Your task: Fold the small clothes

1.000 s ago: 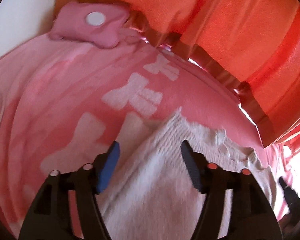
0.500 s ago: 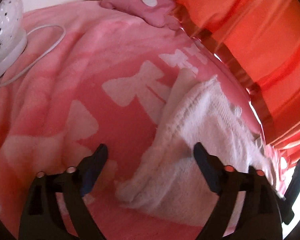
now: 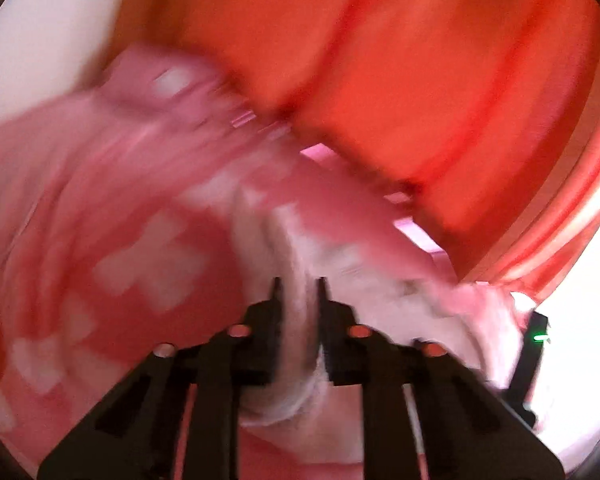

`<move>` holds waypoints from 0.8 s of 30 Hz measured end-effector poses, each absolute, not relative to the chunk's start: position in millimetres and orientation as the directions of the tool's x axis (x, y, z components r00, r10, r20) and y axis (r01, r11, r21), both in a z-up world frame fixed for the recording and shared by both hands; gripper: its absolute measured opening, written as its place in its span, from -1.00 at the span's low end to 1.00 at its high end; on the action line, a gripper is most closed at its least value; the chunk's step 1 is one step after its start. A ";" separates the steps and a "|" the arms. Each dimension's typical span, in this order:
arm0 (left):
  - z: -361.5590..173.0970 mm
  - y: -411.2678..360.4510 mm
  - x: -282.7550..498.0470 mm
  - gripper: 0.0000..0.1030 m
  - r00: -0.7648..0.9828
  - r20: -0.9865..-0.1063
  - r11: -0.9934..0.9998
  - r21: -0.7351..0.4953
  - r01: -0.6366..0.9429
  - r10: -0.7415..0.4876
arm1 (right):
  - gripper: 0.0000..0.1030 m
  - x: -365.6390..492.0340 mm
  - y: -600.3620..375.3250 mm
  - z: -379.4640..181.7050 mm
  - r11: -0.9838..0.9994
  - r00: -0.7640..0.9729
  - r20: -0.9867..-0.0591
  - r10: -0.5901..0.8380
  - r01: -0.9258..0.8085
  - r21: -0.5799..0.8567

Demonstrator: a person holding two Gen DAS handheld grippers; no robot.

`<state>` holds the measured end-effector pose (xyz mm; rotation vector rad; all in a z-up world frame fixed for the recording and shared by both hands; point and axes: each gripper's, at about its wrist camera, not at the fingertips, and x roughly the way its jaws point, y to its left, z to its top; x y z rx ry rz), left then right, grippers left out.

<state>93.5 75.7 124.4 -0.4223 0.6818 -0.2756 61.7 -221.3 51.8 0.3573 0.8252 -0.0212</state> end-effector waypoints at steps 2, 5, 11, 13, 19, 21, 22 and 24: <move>153.9 29.2 88.7 -0.86 0.726 -0.504 0.859 -0.454 0.237 -0.467 | -0.32 42.8 -252.7 66.5 0.903 0.732 -0.675 0.090 0.226 0.365; 168.5 -46.0 78.6 -0.86 0.669 -0.485 0.821 -0.423 0.384 -0.563 | -0.21 7.2 -303.9 73.7 0.813 0.781 -0.621 0.069 0.317 0.489; 104.6 -169.6 65.5 -0.87 0.480 -0.613 0.773 -0.417 0.478 -0.628 | -0.20 -35.2 -350.8 59.2 0.730 0.775 -0.632 0.024 0.418 0.541; 69.0 -195.2 57.6 -0.87 0.420 -0.682 0.784 -0.395 0.478 -0.599 | -0.20 -44.7 -360.8 58.7 0.715 0.782 -0.623 0.012 0.429 0.552; 40.0 -191.3 35.6 -0.80 0.417 -0.715 0.798 -0.335 0.502 -0.562 | -0.12 -50.5 -371.1 57.1 0.704 0.792 -0.608 0.058 0.399 0.587; 52.8 -175.6 25.9 -0.74 0.428 -0.699 0.791 -0.334 0.513 -0.573 | 0.02 -45.5 -367.0 60.8 0.730 0.800 -0.594 0.085 0.356 0.583; 57.7 -166.7 23.3 -0.67 0.436 -0.688 0.788 -0.340 0.513 -0.580 | 0.07 -44.0 -364.2 62.3 0.741 0.806 -0.583 0.101 0.330 0.585; 64.1 -149.5 17.1 0.02 0.469 -0.683 0.808 -0.327 0.489 -0.560 | 0.11 -39.6 -357.4 65.5 0.759 0.814 -0.561 0.152 0.267 0.594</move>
